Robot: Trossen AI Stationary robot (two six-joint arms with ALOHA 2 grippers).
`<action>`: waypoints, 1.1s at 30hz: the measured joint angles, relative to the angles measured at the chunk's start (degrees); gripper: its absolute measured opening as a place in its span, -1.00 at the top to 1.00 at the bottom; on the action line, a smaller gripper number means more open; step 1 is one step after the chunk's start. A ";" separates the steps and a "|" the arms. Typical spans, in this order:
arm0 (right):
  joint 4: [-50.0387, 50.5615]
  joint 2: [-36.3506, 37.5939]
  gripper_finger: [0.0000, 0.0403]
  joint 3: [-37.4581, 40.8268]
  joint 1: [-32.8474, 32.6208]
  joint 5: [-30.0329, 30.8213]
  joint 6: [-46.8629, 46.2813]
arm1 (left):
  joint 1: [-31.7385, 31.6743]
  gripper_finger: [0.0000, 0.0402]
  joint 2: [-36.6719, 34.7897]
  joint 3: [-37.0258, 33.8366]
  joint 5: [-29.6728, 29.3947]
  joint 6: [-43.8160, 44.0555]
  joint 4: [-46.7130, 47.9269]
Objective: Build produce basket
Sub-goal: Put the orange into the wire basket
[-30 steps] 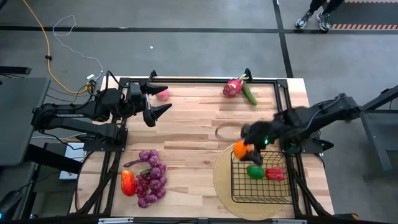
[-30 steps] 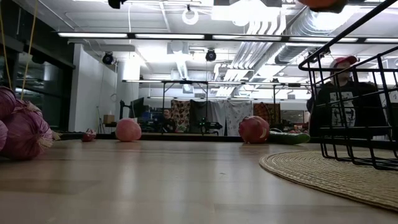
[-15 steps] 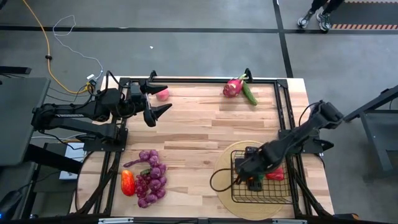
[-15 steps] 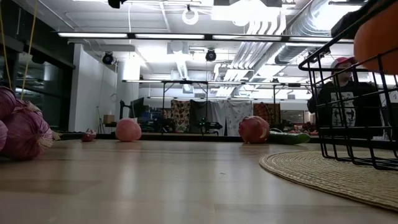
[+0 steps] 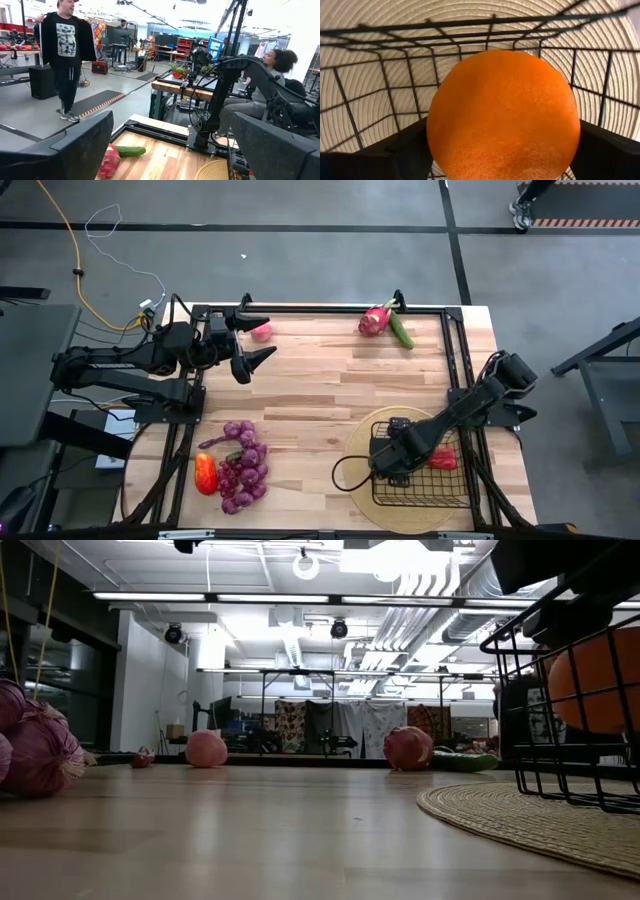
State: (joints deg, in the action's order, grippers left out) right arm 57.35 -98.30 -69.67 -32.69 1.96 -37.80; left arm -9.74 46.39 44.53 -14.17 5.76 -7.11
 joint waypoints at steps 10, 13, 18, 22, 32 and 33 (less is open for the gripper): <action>0.01 0.02 -0.76 0.00 0.00 0.00 -2.74 | 0.00 -0.95 0.00 0.02 -0.17 -0.02 -0.02; 0.01 0.02 -0.76 0.00 0.00 0.00 -2.74 | 0.00 -0.95 0.00 0.02 -0.19 -0.49 -0.02; 0.01 0.02 -0.76 0.02 0.02 0.00 -2.72 | 0.00 -0.95 0.00 0.02 -0.18 -0.48 -0.02; 0.01 0.02 -0.77 0.02 0.02 0.00 -2.72 | 0.00 -0.95 0.00 0.02 -0.17 -0.48 -0.02; 0.23 0.02 -0.96 0.02 0.02 -0.50 -1.84 | 0.02 -0.95 0.00 0.02 -0.18 -0.46 -0.04; 0.23 0.02 -0.96 0.02 0.02 -0.52 -1.82 | 0.00 -0.95 0.00 0.02 -0.17 -0.46 -0.04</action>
State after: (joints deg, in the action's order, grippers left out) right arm 57.58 -98.28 -69.65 -32.67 1.44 -39.62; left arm -9.74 46.39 44.56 -14.35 5.30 -7.16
